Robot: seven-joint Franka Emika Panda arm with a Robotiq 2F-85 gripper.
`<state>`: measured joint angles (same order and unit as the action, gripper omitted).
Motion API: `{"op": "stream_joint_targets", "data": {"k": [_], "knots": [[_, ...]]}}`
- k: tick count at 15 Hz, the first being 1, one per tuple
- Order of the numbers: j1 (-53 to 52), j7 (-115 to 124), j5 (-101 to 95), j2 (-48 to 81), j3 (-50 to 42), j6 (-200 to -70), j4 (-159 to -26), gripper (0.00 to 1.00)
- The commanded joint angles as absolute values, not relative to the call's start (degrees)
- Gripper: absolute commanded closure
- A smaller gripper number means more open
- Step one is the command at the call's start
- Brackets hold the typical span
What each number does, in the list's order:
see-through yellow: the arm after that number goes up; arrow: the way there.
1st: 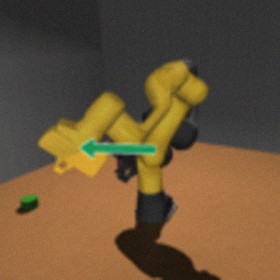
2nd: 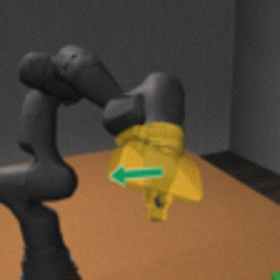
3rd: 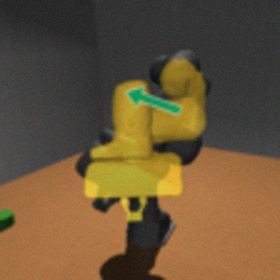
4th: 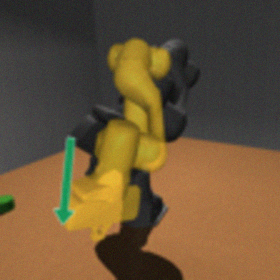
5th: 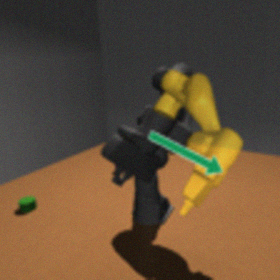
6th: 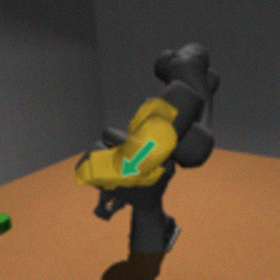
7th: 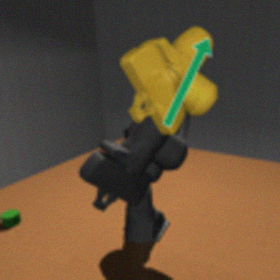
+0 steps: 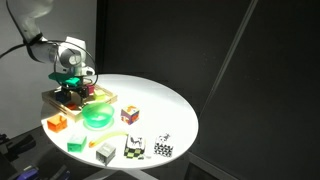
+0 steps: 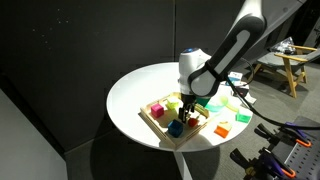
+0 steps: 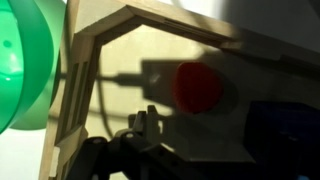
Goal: Put the toy strawberry in the bowl
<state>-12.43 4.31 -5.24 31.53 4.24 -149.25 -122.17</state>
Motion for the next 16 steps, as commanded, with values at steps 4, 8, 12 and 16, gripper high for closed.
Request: {"op": "stream_joint_targets", "data": {"k": [4,8,12,16], "knots": [[-13.44,5.09,-6.85,31.99,3.19,-150.37,-122.71,0.0],[-13.61,5.2,-6.95,32.07,3.03,-150.42,-122.83,0.33],[-13.63,5.39,-6.72,31.84,3.08,-149.36,-122.68,0.67],[-13.61,5.77,-6.46,30.12,3.07,-147.62,-122.98,0.81]]}}
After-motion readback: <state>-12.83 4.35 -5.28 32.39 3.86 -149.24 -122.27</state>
